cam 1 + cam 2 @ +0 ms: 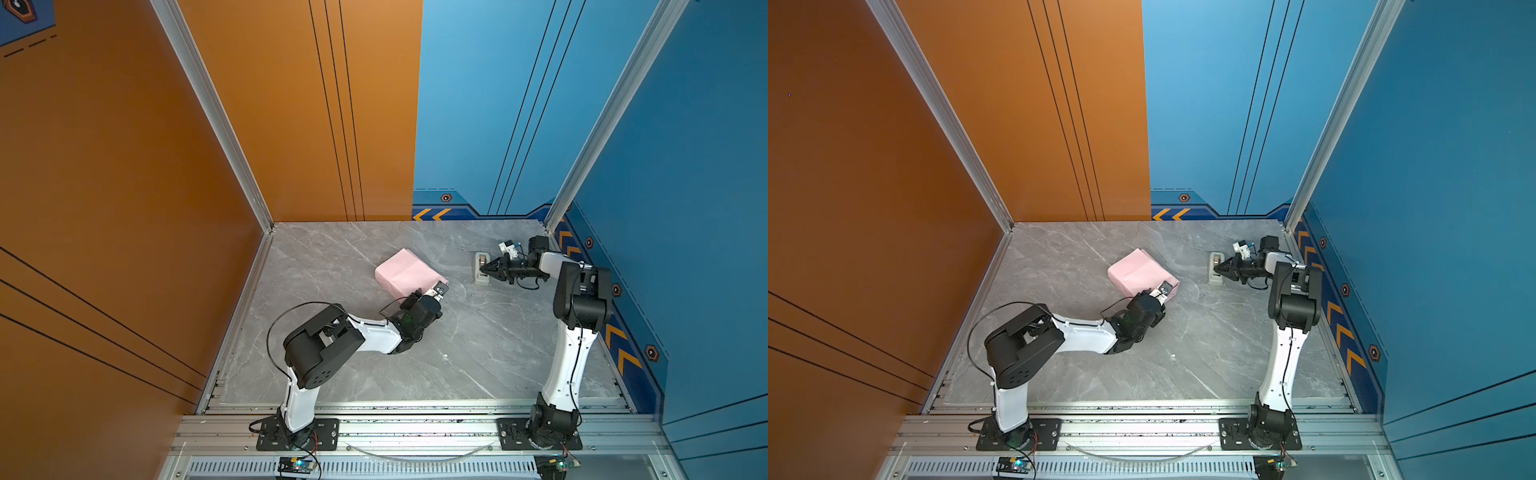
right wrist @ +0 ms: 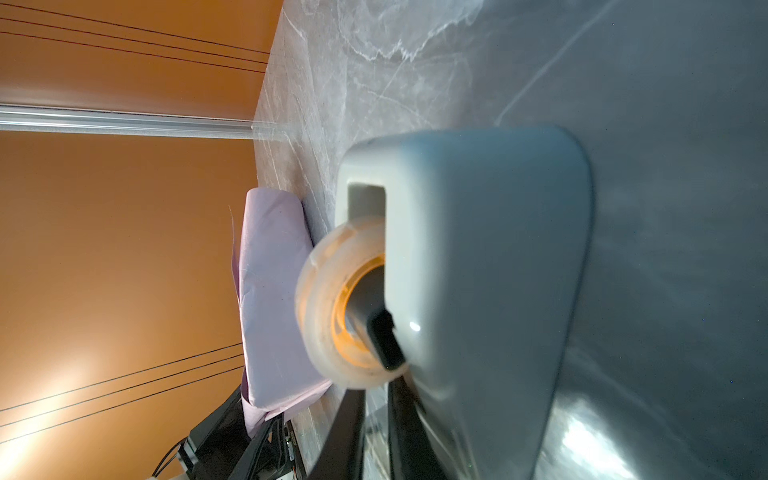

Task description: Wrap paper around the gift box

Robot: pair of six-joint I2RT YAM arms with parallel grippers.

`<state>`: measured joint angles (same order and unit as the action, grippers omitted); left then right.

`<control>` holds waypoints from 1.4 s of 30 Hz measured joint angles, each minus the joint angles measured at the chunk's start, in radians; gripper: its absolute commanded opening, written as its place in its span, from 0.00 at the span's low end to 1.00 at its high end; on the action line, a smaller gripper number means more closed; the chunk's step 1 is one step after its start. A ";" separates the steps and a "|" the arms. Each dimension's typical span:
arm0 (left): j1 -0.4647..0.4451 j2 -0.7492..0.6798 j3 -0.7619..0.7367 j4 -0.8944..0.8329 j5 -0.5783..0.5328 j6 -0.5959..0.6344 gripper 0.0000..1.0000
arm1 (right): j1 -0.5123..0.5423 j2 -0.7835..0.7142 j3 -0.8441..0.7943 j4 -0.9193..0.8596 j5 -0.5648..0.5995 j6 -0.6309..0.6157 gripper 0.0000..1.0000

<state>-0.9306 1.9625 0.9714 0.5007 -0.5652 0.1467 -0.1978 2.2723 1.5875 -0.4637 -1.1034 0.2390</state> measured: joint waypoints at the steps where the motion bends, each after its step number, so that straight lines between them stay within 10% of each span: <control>1: 0.000 0.000 0.000 0.000 0.000 0.000 0.43 | 0.000 0.000 0.000 0.000 0.000 0.002 0.10; 42: -0.001 0.001 0.005 -0.007 -0.001 0.001 0.41 | -0.014 -0.141 -0.221 0.358 -0.076 0.293 0.00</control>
<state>-0.9318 1.9633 0.9768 0.4934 -0.5663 0.1474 -0.2119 2.1311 1.3663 -0.1055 -1.1797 0.5316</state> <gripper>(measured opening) 0.417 0.047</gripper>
